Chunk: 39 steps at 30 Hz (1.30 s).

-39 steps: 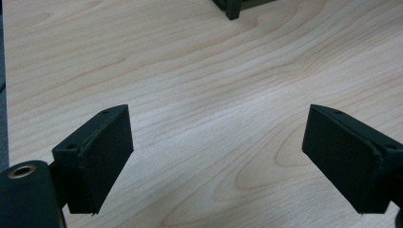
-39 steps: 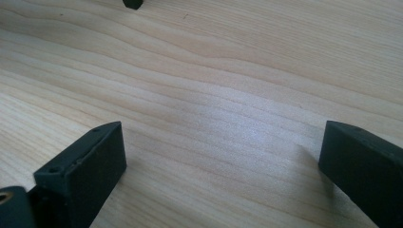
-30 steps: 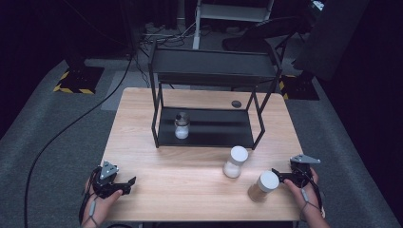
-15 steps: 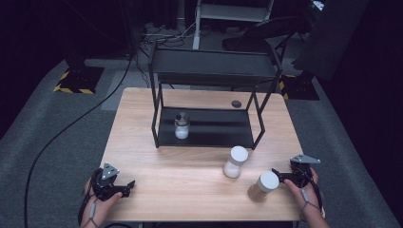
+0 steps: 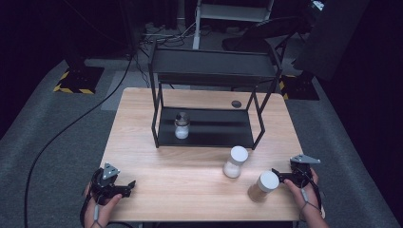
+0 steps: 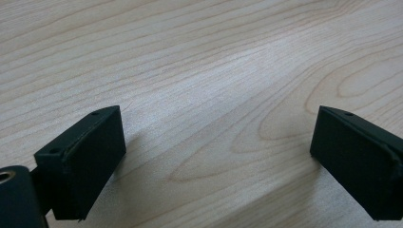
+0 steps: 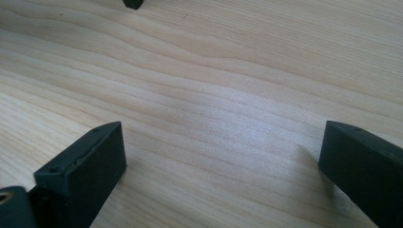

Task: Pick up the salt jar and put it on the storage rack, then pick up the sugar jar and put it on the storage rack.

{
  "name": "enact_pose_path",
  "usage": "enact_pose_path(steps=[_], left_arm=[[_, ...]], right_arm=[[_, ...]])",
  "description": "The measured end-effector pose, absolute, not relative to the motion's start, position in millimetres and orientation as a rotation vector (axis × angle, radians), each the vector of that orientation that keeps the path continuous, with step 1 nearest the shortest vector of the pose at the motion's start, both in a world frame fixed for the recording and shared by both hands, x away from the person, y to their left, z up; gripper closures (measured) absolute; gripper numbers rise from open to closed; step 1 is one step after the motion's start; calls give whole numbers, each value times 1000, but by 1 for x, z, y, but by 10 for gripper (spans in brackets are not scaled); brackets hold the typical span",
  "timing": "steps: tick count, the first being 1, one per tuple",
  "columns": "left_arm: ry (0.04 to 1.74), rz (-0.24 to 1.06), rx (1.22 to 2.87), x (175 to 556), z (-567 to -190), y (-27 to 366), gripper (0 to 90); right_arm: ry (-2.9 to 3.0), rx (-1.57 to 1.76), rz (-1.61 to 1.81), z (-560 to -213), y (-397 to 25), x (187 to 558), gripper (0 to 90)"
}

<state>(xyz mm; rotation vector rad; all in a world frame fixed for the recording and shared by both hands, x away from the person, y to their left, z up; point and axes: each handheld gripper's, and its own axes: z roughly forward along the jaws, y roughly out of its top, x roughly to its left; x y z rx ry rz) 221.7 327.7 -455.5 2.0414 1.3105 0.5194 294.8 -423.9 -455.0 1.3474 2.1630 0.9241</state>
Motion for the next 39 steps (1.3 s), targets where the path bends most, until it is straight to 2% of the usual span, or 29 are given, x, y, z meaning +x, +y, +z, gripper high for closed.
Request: enact_pose_path(steps=[11, 17, 25, 39], left_arm=[[1312, 519, 2041, 222, -455, 328, 38], [1314, 520, 2038, 222, -456, 327, 36], [1314, 519, 2037, 222, -456, 327, 35], [1310, 516, 2048, 224, -455, 327, 19]], right_arm=[[2173, 1339, 927, -455, -426, 296, 20], [2176, 1325, 943, -453, -433, 295, 56], [2111, 1315, 1040, -432, -443, 282, 56], [2126, 1273, 1097, -392, -431, 286, 67]])
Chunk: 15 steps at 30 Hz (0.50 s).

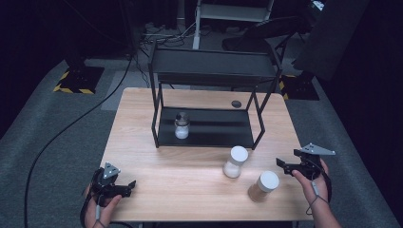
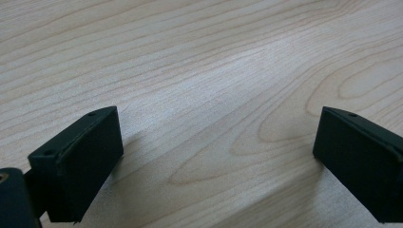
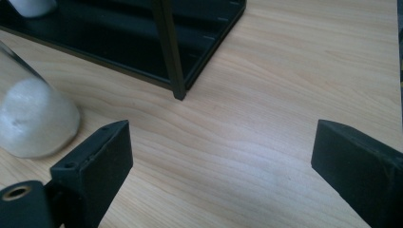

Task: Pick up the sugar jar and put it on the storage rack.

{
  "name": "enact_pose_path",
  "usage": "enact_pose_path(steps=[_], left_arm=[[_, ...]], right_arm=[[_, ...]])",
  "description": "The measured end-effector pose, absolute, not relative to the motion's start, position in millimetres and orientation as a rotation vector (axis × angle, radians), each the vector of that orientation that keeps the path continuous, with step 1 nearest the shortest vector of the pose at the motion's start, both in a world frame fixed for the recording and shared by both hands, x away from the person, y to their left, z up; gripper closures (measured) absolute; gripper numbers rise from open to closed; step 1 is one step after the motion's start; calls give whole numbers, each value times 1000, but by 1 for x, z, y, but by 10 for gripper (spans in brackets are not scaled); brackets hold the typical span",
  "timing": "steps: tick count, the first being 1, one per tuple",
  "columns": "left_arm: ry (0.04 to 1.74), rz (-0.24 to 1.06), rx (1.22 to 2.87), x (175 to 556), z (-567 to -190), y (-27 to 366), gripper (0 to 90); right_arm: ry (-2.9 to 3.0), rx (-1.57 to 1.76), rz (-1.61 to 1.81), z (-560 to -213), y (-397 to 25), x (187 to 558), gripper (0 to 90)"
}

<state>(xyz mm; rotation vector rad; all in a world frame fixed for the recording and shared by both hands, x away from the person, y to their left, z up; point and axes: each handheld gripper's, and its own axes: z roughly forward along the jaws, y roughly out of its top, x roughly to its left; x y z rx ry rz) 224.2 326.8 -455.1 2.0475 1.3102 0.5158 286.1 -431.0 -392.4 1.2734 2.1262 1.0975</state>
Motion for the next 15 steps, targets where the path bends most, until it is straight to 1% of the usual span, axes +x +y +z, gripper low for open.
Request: enact_pose_path(steps=[15], left_arm=[[1310, 516, 2048, 224, -455, 327, 19]], right_arm=[[2161, 1243, 1167, -357, -420, 297, 71]])
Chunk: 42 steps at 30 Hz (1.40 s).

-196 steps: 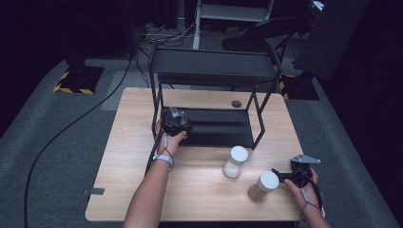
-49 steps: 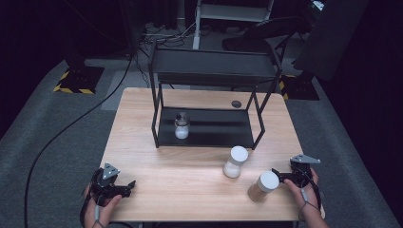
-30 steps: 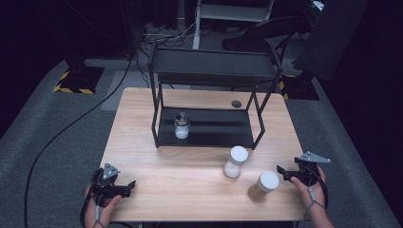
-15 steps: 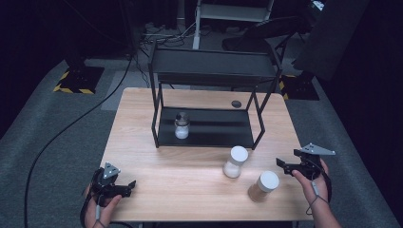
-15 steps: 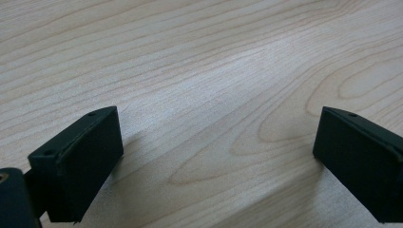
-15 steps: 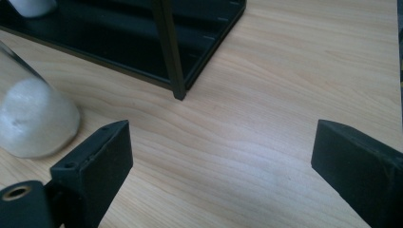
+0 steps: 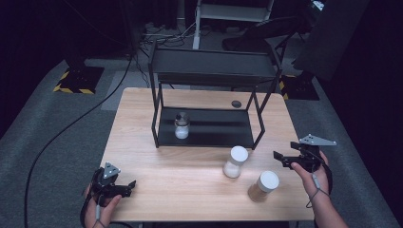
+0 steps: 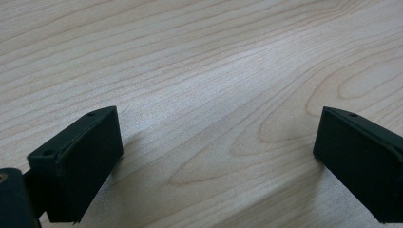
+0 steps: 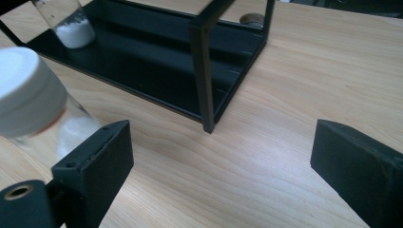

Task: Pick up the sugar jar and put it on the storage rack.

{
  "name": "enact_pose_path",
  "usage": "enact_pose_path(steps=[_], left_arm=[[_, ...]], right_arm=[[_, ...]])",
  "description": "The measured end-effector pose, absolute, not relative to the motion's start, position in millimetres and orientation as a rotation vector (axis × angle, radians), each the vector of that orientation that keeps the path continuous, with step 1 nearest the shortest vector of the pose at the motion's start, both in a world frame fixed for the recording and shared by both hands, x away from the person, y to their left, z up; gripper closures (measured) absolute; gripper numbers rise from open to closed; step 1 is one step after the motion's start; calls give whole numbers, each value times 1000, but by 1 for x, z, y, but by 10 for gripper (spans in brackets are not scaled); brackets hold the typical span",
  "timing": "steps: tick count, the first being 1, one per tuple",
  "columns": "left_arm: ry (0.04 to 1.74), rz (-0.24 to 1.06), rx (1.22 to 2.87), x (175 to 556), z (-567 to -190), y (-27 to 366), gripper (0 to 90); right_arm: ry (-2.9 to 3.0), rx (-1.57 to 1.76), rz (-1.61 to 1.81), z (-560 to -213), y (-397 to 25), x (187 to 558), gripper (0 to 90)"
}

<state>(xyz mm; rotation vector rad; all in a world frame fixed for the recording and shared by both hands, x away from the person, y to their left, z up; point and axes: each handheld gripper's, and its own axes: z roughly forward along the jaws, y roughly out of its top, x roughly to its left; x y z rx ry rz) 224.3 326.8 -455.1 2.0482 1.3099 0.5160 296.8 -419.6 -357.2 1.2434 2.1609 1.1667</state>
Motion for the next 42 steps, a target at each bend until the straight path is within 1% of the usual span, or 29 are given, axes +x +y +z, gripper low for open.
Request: enact_pose_path(steps=[8, 24, 33, 42], left_arm=[[1310, 516, 2048, 224, -455, 327, 19], [1310, 516, 2048, 224, -455, 327, 19], [1310, 516, 2048, 224, -455, 327, 19], [1310, 516, 2048, 224, -455, 327, 19]], right_arm=[[2197, 1221, 1194, -341, -407, 306, 72], [2278, 1160, 1224, -320, -372, 321, 81], [2305, 1121, 1233, -314, -352, 324, 81], [2326, 1094, 1246, -315, -336, 324, 81]])
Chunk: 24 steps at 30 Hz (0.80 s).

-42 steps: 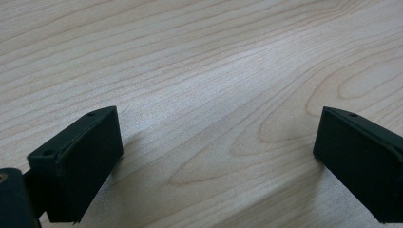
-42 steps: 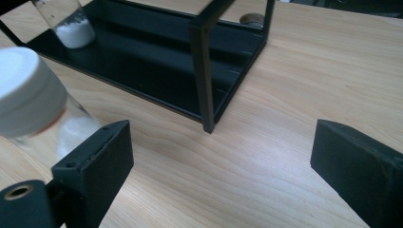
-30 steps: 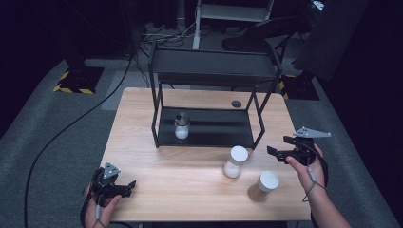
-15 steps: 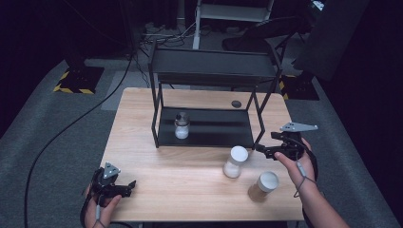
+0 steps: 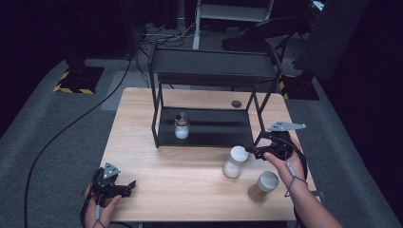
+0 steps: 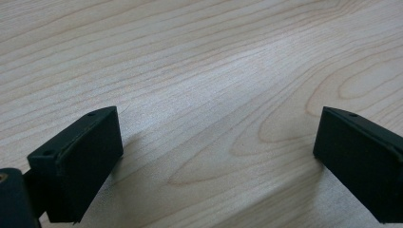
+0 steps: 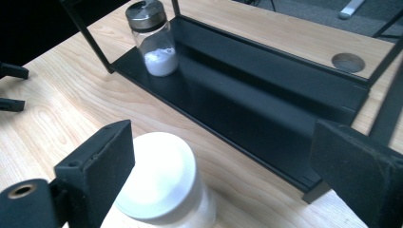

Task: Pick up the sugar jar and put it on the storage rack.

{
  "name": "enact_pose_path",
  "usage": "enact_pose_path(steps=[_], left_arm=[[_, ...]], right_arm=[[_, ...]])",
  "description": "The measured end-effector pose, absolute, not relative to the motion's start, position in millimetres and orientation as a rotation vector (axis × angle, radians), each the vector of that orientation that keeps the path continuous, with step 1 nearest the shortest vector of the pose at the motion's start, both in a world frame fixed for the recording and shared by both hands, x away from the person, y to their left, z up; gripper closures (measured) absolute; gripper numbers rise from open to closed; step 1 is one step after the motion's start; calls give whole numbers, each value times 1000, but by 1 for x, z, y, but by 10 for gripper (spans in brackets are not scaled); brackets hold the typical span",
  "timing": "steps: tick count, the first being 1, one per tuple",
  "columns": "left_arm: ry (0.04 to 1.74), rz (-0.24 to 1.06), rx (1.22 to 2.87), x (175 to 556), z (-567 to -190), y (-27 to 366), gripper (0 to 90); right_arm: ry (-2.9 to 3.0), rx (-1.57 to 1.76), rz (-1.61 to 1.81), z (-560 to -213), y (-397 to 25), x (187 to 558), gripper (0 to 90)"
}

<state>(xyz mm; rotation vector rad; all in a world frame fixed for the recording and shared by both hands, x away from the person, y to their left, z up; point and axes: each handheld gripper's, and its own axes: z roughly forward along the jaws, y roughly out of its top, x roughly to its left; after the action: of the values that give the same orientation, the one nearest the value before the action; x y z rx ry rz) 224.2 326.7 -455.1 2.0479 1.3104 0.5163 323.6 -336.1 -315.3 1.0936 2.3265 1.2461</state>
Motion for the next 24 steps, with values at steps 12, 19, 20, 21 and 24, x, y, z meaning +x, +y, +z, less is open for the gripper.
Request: enact_pose_path(steps=[12, 19, 20, 21, 24], left_arm=[[1310, 516, 2049, 224, -455, 327, 19], [1310, 517, 2049, 224, -455, 327, 19], [1310, 517, 2049, 224, -455, 327, 19], [1310, 516, 2048, 224, -455, 327, 19], [1310, 517, 2048, 224, -455, 327, 19]], right_arm=[[2356, 1088, 1231, -315, -319, 323, 81], [2383, 1093, 1213, -317, -309, 325, 81], [2387, 1095, 1212, -317, -307, 326, 81], [2390, 1095, 1210, -317, -306, 326, 81], [2398, 1101, 1203, -317, -301, 327, 86]])
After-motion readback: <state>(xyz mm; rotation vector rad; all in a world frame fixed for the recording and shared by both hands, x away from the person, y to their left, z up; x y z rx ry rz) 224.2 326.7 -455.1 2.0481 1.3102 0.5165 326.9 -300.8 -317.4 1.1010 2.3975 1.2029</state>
